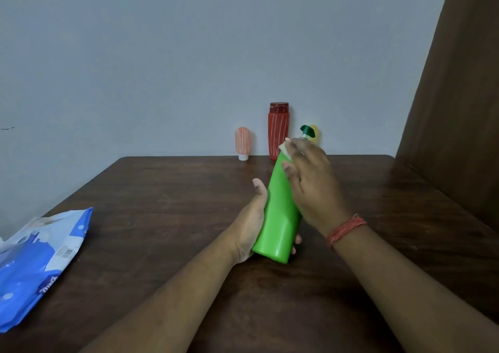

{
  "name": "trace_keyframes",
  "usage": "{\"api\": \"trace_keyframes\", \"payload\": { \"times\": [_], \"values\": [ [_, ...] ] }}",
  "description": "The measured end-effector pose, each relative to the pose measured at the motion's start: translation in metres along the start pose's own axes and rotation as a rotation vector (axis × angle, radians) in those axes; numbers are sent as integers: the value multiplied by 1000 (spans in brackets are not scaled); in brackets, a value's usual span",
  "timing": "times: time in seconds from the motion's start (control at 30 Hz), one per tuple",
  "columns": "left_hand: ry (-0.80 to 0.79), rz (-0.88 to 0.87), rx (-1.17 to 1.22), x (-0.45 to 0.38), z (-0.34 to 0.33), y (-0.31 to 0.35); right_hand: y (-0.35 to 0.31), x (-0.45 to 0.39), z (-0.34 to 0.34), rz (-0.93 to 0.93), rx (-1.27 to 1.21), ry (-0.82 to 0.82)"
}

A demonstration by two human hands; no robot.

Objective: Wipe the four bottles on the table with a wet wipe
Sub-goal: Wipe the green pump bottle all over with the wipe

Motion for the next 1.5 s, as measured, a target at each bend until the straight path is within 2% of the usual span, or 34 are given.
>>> {"api": "trace_keyframes", "payload": {
  "times": [0.17,0.4,0.63,0.73,0.8,0.93,1.0,1.1,1.2,1.33,1.4,1.5],
  "values": [
    [46,-38,129,1,7,5,-30,10,-17,225,-13,-204],
    [178,-128,344,2,27,12,-43,19,-14,348,-96,-93],
    [285,-265,491,11,64,23,-71,25,-22,490,-265,-151],
    [304,-279,497,15,70,25,-74,28,-22,528,-265,-122],
    [245,-255,442,13,63,25,-64,24,-23,471,-186,-58],
    [92,-124,197,5,30,15,-16,6,-7,81,-204,229],
    [37,-72,112,1,20,9,5,3,7,-23,-151,317],
    [25,-61,55,-1,17,6,11,4,17,-37,6,298],
    [65,-107,131,1,23,11,-2,9,8,-47,-121,222],
    [262,-282,359,10,54,27,-44,22,-22,50,-263,45],
    [377,-311,400,15,70,30,-55,24,-33,98,-310,-9],
    [469,-304,479,19,83,29,-61,24,-41,74,-374,-77]
  ]
}}
Point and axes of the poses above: each hand's wrist, its own x-axis away from the middle knuckle, its own z-axis out of the back of the hand, y = z × x, the point moved 6 cm from there along -x, towards the middle knuckle, and after that the axes turned 12 degrees about z, right-handed, at the moved point
